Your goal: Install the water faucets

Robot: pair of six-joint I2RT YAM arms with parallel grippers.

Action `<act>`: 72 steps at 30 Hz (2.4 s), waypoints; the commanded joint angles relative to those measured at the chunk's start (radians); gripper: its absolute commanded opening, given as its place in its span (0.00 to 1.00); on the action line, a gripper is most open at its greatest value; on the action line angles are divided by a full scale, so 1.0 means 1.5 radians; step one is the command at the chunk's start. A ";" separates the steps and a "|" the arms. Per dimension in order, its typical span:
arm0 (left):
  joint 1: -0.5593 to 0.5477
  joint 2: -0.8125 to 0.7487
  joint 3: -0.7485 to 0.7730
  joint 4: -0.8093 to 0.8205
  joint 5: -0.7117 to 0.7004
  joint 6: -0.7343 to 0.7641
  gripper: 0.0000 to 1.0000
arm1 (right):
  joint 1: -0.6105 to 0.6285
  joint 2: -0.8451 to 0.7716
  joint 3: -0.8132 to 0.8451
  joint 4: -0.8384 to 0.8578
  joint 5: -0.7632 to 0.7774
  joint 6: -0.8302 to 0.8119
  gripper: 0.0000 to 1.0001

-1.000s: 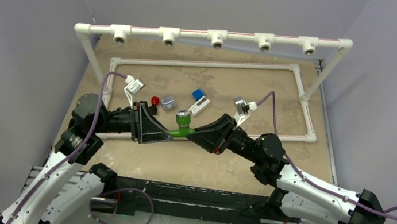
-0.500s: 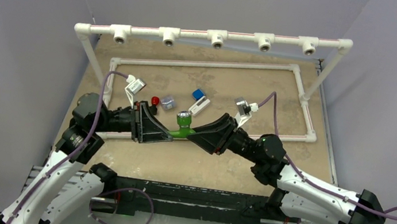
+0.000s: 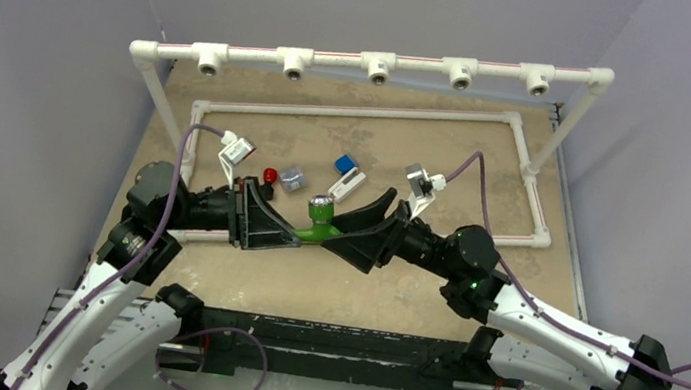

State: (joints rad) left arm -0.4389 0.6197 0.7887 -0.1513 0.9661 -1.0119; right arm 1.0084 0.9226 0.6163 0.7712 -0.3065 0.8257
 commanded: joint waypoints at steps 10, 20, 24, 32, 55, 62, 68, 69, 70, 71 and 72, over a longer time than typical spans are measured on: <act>0.000 0.009 0.003 0.021 0.002 0.000 0.00 | 0.000 -0.006 0.070 -0.078 -0.052 -0.040 0.55; 0.001 0.010 0.004 0.025 0.005 0.000 0.00 | 0.000 -0.005 0.077 -0.090 -0.053 -0.044 0.39; 0.001 0.010 0.005 0.025 0.006 0.000 0.00 | -0.001 -0.007 0.075 -0.093 -0.049 -0.045 0.00; 0.001 0.013 0.005 0.025 0.003 0.001 0.30 | 0.000 -0.030 0.063 -0.096 -0.011 -0.040 0.00; 0.001 0.251 0.457 -0.356 -0.243 0.355 0.70 | 0.000 -0.118 0.176 -0.432 0.226 -0.215 0.00; 0.002 0.393 0.717 -0.448 -0.468 0.461 0.70 | 0.000 -0.116 0.193 -0.455 0.286 -0.262 0.00; 0.001 0.492 0.836 -0.441 -0.659 0.543 0.66 | -0.001 -0.095 0.207 -0.447 0.334 -0.306 0.00; 0.001 0.505 0.844 -0.435 -0.704 0.555 0.66 | 0.000 -0.089 0.212 -0.446 0.342 -0.314 0.00; 0.001 0.514 0.845 -0.422 -0.731 0.573 0.66 | 0.000 -0.083 0.217 -0.445 0.353 -0.324 0.00; 0.002 0.521 0.843 -0.407 -0.762 0.589 0.66 | 0.000 -0.076 0.222 -0.444 0.366 -0.334 0.00; 0.003 0.529 0.842 -0.392 -0.792 0.604 0.64 | -0.001 -0.069 0.229 -0.447 0.385 -0.345 0.00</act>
State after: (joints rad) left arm -0.4389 1.3659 2.0266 -0.7860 0.0357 -0.2390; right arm 1.0077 0.7994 0.8845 0.0582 0.1684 0.3912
